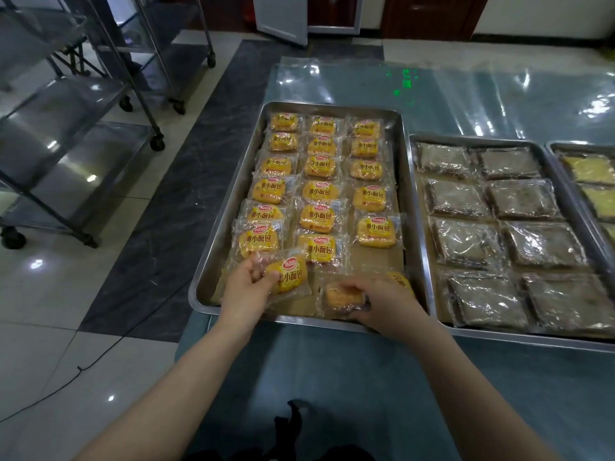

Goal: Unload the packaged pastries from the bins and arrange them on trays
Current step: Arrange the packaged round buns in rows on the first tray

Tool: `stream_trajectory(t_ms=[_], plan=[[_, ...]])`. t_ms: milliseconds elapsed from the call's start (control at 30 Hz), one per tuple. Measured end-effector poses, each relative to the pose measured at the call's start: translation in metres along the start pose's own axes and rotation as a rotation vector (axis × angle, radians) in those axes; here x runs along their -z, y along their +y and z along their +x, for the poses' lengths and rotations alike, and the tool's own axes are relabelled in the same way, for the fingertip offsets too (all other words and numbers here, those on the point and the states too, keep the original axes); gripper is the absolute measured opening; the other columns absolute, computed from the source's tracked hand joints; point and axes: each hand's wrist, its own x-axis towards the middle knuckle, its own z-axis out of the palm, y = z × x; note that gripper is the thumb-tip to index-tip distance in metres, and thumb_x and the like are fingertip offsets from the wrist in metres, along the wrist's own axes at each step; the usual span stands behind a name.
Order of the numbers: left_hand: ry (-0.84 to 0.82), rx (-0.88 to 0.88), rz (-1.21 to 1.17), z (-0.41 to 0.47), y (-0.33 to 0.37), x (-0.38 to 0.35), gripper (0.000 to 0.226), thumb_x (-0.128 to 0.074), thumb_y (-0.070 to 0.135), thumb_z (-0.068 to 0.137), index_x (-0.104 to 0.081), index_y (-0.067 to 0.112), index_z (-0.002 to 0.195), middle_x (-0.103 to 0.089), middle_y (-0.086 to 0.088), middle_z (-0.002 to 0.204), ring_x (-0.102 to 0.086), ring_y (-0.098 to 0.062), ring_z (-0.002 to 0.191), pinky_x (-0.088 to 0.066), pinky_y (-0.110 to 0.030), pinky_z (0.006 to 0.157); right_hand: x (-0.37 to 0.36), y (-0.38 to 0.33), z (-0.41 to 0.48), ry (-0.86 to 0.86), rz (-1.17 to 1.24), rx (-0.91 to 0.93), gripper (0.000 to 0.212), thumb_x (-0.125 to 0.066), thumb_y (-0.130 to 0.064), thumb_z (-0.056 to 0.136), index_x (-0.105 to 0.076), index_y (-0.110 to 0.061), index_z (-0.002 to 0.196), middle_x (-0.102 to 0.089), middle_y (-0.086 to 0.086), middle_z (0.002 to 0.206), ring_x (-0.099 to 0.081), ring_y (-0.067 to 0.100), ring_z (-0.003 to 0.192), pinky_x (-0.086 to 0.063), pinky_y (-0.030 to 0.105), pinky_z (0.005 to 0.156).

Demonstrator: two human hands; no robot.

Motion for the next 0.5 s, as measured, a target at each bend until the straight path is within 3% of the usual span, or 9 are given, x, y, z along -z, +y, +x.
stream_trajectory(t_ms=[67, 200, 333, 500], plan=[[0.023, 0.008, 0.005, 0.000, -0.001, 0.001, 0.020, -0.058, 0.011, 0.090, -0.061, 0.028, 0.101, -0.070, 0.005, 0.102, -0.066, -0.013, 0.096, -0.054, -0.035, 0.082, -0.001, -0.001, 0.004, 0.041, 0.002, -0.034, 0.036, -0.062, -0.026, 0.088, -0.054, -0.034, 0.122, -0.063, -0.011, 0.114, -0.056, 0.012, 0.101, -0.044, 0.023, 0.074], [0.083, 0.028, 0.007, 0.005, -0.002, 0.006, 0.016, -0.060, 0.015, 0.090, -0.063, 0.027, 0.099, -0.068, 0.003, 0.104, -0.064, -0.016, 0.099, -0.053, -0.041, 0.086, 0.007, 0.003, 0.006, 0.197, 0.344, -0.170, 0.013, -0.050, -0.022, 0.095, -0.048, -0.035, 0.095, -0.059, -0.018, 0.079, -0.057, 0.002, 0.074, -0.039, 0.021, 0.055], [0.029, 0.017, 0.084, 0.014, 0.000, 0.000, 0.013, -0.060, 0.013, 0.088, -0.063, 0.023, 0.095, -0.069, 0.001, 0.098, -0.066, -0.017, 0.093, -0.055, -0.039, 0.082, 0.020, 0.012, 0.006, 0.393, 0.603, -0.289, 0.013, -0.054, -0.019, 0.093, -0.063, -0.028, 0.090, -0.063, -0.012, 0.080, -0.060, 0.007, 0.072, -0.048, 0.028, 0.058], [-0.049, 0.041, 0.149, 0.016, -0.006, -0.021, 0.024, -0.064, 0.013, 0.086, -0.053, 0.024, 0.105, -0.069, -0.002, 0.099, -0.069, -0.016, 0.086, -0.057, -0.041, 0.078, 0.021, 0.021, 0.004, 0.471, 0.798, -0.377, 0.015, -0.056, -0.017, 0.093, -0.068, -0.024, 0.089, -0.069, -0.006, 0.075, -0.067, 0.017, 0.068, -0.055, 0.035, 0.060]])
